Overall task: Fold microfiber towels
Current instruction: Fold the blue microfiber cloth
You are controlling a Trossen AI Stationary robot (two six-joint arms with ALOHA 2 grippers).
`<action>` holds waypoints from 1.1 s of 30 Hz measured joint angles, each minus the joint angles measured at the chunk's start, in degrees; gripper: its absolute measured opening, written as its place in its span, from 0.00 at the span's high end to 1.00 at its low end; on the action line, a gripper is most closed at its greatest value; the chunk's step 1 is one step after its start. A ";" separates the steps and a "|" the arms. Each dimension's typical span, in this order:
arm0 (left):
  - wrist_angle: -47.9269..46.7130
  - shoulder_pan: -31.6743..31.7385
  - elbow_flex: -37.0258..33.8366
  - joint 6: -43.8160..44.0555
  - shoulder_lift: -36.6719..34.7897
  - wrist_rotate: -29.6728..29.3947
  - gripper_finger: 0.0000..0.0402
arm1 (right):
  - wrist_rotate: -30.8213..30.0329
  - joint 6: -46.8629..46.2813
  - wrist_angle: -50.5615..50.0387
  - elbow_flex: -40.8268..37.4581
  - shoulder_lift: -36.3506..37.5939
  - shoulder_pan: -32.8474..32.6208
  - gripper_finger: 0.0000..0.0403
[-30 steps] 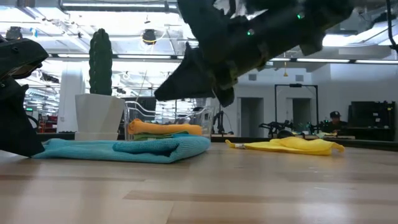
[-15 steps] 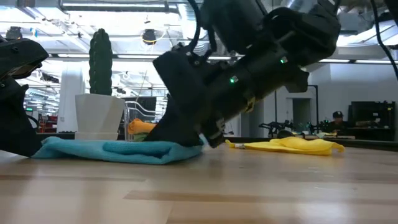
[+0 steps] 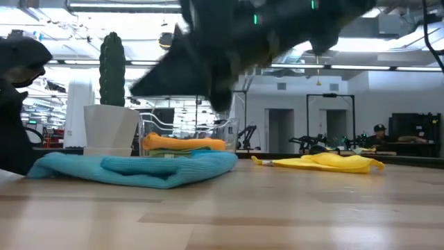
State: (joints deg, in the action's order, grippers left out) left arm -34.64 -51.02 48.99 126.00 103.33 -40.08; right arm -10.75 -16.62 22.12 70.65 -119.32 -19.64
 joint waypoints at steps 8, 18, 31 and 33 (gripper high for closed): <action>-1.37 1.67 -0.02 -6.36 -6.05 1.27 1.00 | -2.78 0.96 -9.79 -0.09 3.81 -1.10 0.97; 5.78 7.22 -0.02 -22.13 -9.57 3.99 1.00 | -4.40 -1.64 -12.51 -1.55 3.81 -3.12 0.97; 16.94 13.94 0.04 -36.90 -10.04 9.04 1.00 | -4.93 -4.98 -8.97 -1.36 -3.81 -3.51 0.97; 18.79 14.52 0.07 -38.51 -10.05 10.10 1.00 | -3.05 -5.51 -8.60 -1.33 -4.10 -3.47 0.97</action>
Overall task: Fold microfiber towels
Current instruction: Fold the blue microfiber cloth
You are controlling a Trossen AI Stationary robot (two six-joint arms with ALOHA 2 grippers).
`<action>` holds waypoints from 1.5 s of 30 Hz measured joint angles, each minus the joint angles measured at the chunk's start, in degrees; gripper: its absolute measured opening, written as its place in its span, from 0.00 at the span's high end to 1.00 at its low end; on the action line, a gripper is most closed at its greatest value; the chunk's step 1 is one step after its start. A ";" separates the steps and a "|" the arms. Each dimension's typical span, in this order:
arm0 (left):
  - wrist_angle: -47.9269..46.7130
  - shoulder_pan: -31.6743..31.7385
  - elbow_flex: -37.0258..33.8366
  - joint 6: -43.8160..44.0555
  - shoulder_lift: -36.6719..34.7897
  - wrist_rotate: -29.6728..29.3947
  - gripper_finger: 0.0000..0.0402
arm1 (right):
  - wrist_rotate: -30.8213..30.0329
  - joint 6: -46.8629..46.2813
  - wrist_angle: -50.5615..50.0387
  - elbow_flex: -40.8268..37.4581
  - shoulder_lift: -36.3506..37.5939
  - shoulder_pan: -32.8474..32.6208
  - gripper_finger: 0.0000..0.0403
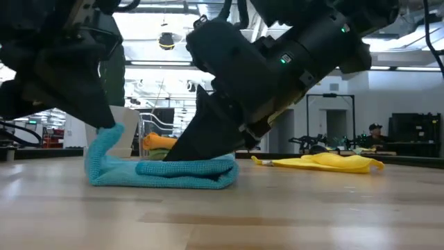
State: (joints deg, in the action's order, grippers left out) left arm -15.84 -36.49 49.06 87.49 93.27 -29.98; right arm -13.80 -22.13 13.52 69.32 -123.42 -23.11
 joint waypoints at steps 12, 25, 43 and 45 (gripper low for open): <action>7.06 3.43 1.94 -8.55 -0.04 5.56 1.00 | 0.50 -0.83 1.37 0.26 -2.25 0.06 0.96; 2.67 6.40 8.37 -19.58 0.35 7.20 1.00 | -3.80 0.88 -10.60 -0.12 11.33 -2.44 0.95; 12.44 7.24 8.28 -21.48 6.29 8.56 1.00 | -13.31 -15.54 -27.57 -0.14 16.66 -8.66 0.97; 13.04 7.24 8.28 -21.82 6.29 8.31 1.00 | -13.29 -17.07 -27.56 0.04 14.85 -9.09 0.97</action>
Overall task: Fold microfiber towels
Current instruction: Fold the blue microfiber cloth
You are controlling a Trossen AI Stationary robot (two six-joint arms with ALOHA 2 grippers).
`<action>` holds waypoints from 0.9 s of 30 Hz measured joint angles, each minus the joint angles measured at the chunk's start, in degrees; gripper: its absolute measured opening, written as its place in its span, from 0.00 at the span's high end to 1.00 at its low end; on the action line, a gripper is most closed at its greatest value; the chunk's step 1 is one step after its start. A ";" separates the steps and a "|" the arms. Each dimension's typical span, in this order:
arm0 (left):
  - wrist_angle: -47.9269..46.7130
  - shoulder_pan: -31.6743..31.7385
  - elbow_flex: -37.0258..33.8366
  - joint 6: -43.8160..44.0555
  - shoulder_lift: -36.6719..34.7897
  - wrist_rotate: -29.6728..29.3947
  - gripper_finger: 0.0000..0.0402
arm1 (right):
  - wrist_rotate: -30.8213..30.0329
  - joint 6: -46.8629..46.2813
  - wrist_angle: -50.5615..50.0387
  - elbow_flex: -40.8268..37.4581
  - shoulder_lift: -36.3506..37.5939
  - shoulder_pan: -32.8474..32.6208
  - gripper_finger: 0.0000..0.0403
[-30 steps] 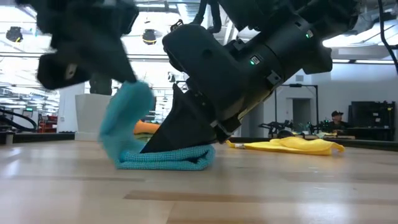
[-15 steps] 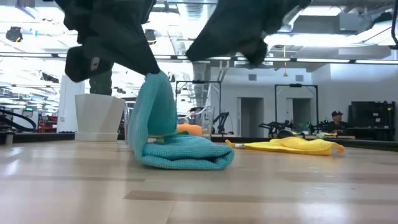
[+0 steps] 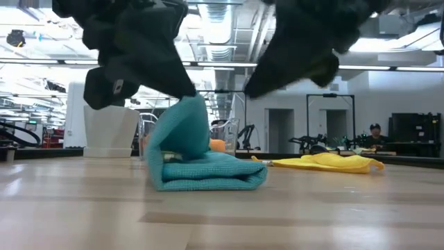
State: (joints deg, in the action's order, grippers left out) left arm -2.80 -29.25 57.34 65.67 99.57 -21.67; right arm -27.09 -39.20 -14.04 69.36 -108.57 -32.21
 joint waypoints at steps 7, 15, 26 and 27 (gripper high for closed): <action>2.54 0.44 0.00 -0.07 0.92 1.30 1.00 | 2.87 -0.53 2.30 -0.08 -6.46 -1.51 0.96; 5.17 1.27 0.21 -1.00 3.15 4.78 1.00 | 4.87 -1.37 4.65 -0.06 -8.96 -1.70 0.95; 8.45 2.80 0.02 -1.00 4.66 5.31 1.00 | 4.70 -1.09 5.55 -0.04 -8.92 -1.09 0.95; 8.88 2.95 0.08 -1.11 4.64 5.81 1.00 | 4.68 -1.07 5.55 -0.04 -8.92 -0.94 0.95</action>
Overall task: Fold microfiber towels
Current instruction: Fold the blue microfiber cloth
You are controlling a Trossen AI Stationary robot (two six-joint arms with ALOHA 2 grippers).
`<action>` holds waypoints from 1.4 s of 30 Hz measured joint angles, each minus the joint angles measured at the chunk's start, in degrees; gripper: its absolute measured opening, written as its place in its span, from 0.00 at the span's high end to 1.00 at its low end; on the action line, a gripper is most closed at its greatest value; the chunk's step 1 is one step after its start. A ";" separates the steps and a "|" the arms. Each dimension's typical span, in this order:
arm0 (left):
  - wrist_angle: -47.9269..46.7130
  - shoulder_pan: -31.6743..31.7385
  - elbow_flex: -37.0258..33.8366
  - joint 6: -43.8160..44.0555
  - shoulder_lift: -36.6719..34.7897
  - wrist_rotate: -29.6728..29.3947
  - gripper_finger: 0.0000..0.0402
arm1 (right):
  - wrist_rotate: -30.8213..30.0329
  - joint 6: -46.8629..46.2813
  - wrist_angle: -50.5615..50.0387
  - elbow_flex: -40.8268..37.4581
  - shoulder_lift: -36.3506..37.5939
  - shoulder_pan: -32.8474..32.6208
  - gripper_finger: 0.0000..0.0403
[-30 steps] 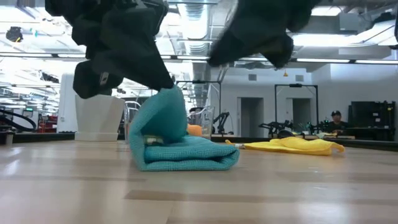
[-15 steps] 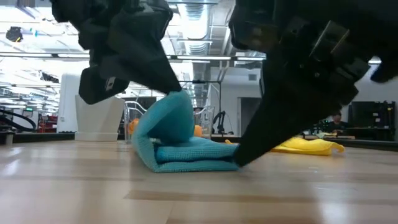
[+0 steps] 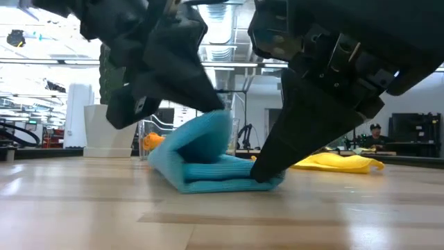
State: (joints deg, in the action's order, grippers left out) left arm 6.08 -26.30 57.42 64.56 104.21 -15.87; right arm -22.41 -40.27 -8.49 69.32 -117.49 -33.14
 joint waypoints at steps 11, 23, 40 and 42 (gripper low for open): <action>0.52 0.72 -0.01 -2.39 -0.01 1.04 1.00 | 0.02 1.25 0.66 0.00 0.00 0.65 0.95; 2.78 0.78 -0.03 -7.85 -0.01 1.41 0.92 | 0.02 1.75 0.81 0.00 0.06 0.67 0.95; 2.96 2.39 -0.21 -7.93 -1.99 3.61 0.63 | -4.97 1.97 -4.64 0.02 6.51 -3.72 0.94; 2.35 3.46 -0.14 -8.95 -5.00 4.81 0.62 | -4.94 3.54 -3.26 0.08 7.53 -2.79 0.94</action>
State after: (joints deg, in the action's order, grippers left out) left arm 8.42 -22.84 57.28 55.61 99.21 -11.06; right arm -27.35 -36.73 -11.76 69.39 -109.96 -35.94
